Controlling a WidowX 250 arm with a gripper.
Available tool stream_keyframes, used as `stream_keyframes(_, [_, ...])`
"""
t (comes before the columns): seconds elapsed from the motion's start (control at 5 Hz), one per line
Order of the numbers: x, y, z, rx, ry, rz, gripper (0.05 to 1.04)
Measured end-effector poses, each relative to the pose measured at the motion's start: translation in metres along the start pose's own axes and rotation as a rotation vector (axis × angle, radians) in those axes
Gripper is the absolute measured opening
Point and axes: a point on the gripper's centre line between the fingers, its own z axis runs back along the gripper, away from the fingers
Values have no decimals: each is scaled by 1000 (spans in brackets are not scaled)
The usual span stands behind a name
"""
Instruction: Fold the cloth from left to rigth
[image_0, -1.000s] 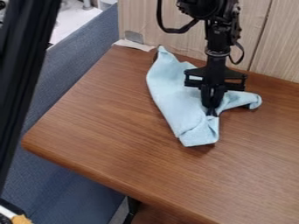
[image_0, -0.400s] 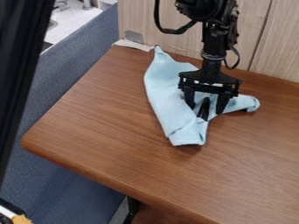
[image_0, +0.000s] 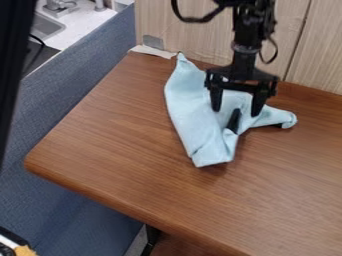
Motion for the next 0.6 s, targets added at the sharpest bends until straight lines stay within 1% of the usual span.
stream_keyframes(0.2, [-2, 1, 28, -17, -46, -4, 1000])
stream_keyframes(0.4, [-10, 4, 56, -32, -81, -32, 1000])
stream_keyframes(0.6, [-17, 6, 68, -43, -72, -50, 1000])
